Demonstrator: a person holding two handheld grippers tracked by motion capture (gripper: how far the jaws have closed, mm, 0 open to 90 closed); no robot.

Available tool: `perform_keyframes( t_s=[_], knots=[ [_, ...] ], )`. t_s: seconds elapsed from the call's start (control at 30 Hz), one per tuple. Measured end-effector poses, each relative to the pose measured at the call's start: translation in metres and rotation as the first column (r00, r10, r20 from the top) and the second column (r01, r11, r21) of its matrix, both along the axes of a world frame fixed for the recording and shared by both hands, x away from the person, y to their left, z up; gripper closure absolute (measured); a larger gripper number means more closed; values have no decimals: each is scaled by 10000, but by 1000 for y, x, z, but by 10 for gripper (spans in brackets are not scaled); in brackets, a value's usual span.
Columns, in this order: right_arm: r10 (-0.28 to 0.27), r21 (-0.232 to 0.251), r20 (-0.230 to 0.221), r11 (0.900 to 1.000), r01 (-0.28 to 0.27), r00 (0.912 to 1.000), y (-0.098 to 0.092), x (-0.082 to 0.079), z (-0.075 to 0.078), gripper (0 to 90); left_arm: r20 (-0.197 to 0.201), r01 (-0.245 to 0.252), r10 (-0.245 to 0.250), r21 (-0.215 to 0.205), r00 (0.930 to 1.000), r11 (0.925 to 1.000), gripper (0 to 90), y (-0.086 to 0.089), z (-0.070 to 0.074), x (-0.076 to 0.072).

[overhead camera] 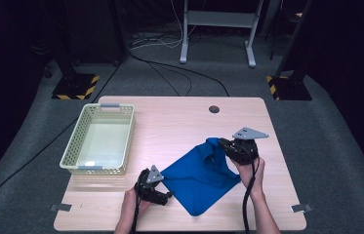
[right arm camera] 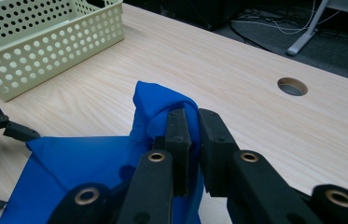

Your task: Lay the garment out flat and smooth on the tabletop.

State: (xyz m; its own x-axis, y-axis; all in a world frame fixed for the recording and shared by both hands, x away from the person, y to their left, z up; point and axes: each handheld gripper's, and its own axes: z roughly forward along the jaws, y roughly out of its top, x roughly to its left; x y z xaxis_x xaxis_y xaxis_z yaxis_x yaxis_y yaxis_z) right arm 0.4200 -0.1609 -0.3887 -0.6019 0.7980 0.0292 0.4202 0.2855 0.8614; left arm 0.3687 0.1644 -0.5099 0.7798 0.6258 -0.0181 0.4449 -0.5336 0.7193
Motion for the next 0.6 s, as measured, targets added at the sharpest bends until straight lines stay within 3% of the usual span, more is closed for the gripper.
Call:
perform_keyframes(
  t_s=[0.6],
  knots=[
    [-410,-169,-141,9990,408,9991,-10,21,2,837,6,-2,2,0,10000,10000,113,0,0,0]
  ],
)
